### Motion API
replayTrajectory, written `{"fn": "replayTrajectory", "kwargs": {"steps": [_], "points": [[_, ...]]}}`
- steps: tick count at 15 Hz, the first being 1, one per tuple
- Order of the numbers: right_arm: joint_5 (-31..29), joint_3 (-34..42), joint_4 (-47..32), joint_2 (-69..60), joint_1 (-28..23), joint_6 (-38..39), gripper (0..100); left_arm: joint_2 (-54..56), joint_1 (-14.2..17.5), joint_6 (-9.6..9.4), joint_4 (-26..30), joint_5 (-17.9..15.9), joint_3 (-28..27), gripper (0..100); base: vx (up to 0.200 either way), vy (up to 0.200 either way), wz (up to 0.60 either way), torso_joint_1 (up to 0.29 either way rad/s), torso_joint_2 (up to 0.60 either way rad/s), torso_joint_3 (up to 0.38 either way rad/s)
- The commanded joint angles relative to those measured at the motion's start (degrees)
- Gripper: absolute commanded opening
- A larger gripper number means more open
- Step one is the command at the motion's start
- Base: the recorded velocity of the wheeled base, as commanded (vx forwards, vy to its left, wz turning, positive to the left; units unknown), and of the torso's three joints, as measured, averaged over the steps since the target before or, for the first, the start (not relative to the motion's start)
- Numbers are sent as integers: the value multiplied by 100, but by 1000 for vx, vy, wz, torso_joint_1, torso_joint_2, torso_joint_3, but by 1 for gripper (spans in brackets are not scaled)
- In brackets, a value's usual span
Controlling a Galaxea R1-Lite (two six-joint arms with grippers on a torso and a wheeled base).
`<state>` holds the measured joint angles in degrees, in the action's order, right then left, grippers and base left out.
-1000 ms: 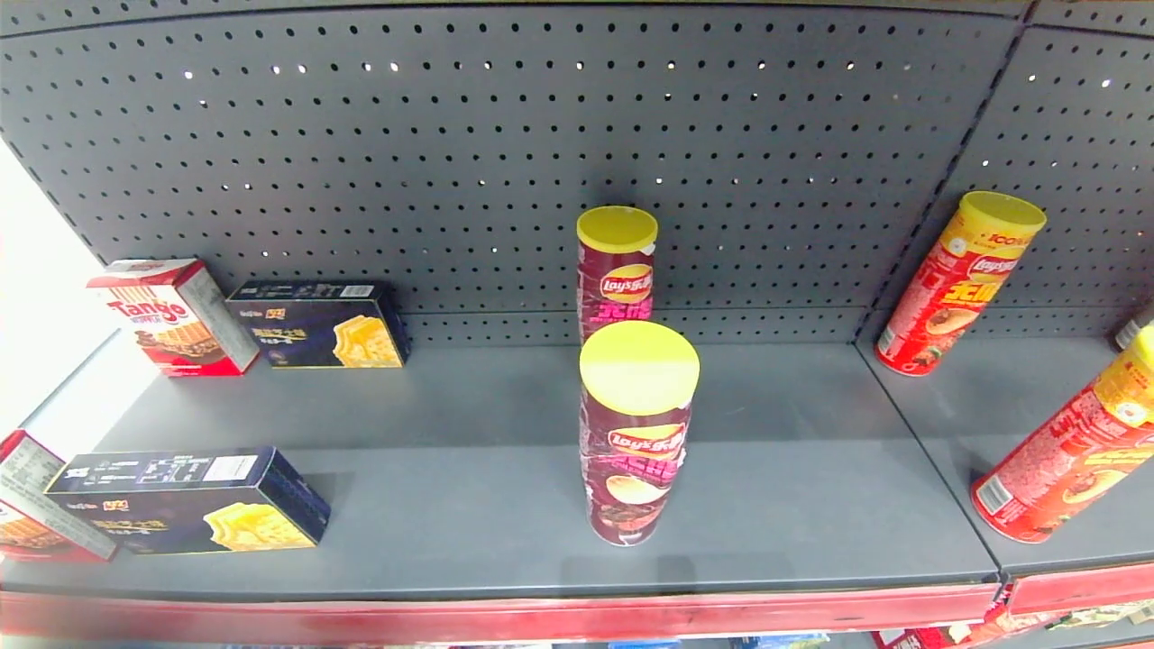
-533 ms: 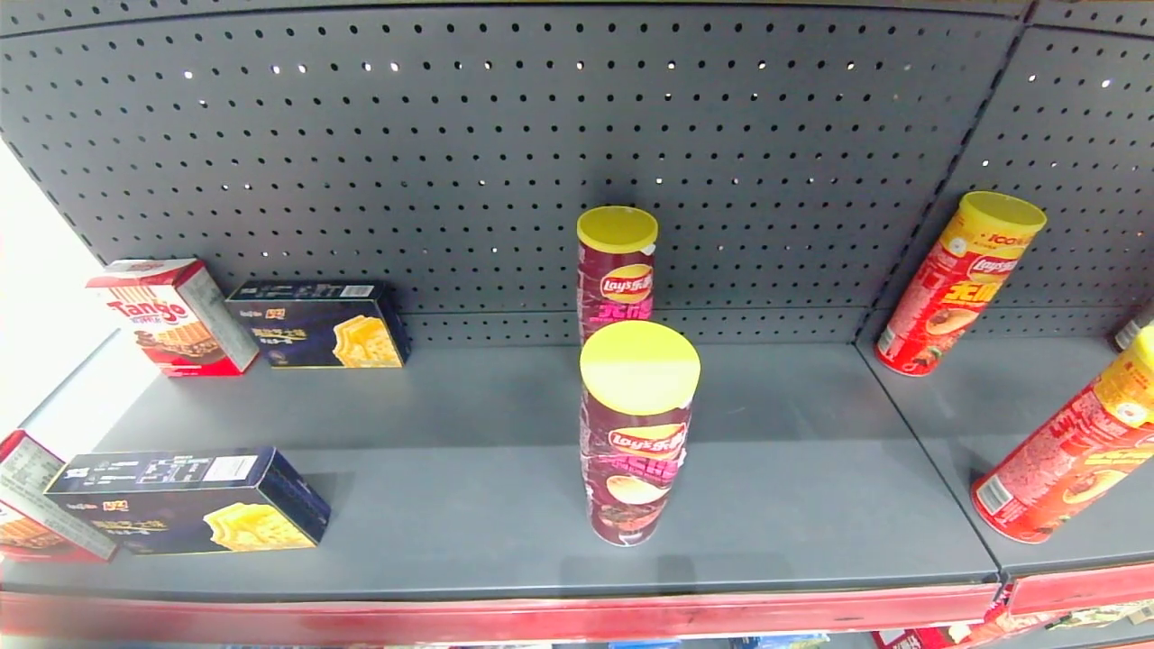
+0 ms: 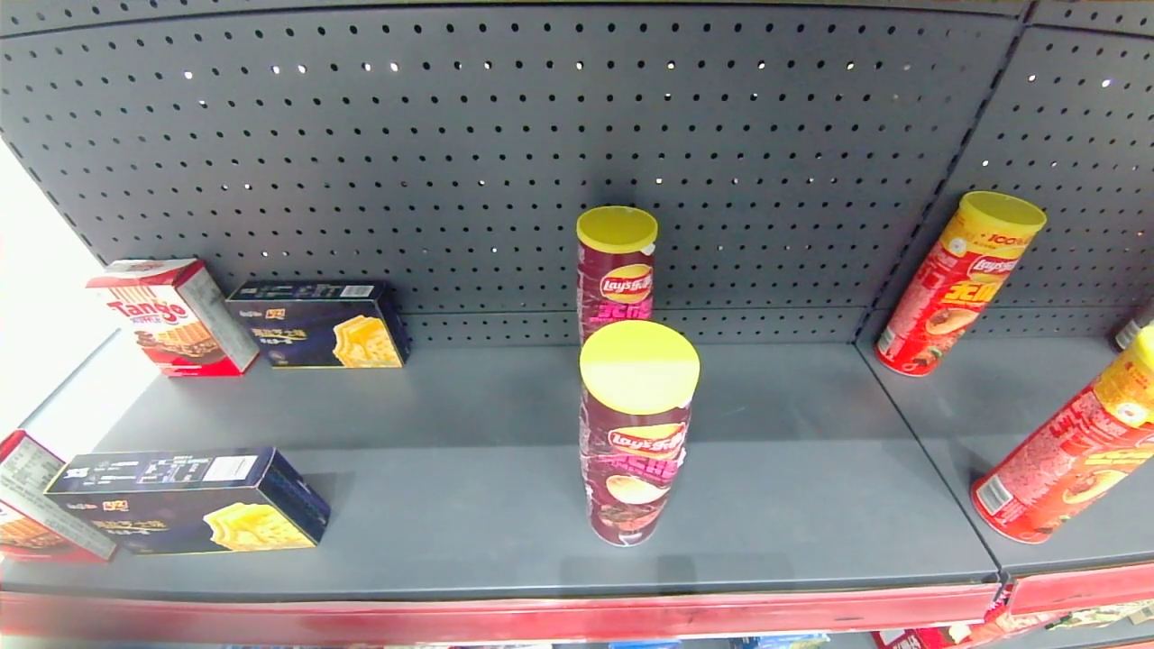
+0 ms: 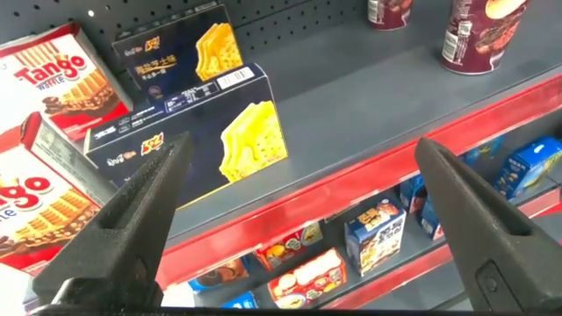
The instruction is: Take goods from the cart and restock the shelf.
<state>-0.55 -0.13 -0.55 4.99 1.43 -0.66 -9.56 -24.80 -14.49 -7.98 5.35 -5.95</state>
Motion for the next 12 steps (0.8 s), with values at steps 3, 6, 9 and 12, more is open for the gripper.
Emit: {"fn": "replayTrajectory", "kwargs": {"steps": [3, 6, 9, 12], "points": [[108, 13, 37, 11, -626, 101, 100, -29, -8, 87, -1, -61, 50, 100, 0, 0, 0, 0, 0, 0], [134, 13, 37, -112, 51, 92, 100, -11, 1, 122, -1, -96, 59, 100, 0, 0, 0, 0, 0, 0], [125, 13, 37, -499, -143, 66, 100, 24, 1, 114, -1, -96, 32, 100, 0, 0, 0, 0, 0, 0], [108, 13, 37, -499, -151, 66, 100, 59, 10, 114, -1, -105, 41, 100, 0, 0, 0, 0, 0, 0]]}}
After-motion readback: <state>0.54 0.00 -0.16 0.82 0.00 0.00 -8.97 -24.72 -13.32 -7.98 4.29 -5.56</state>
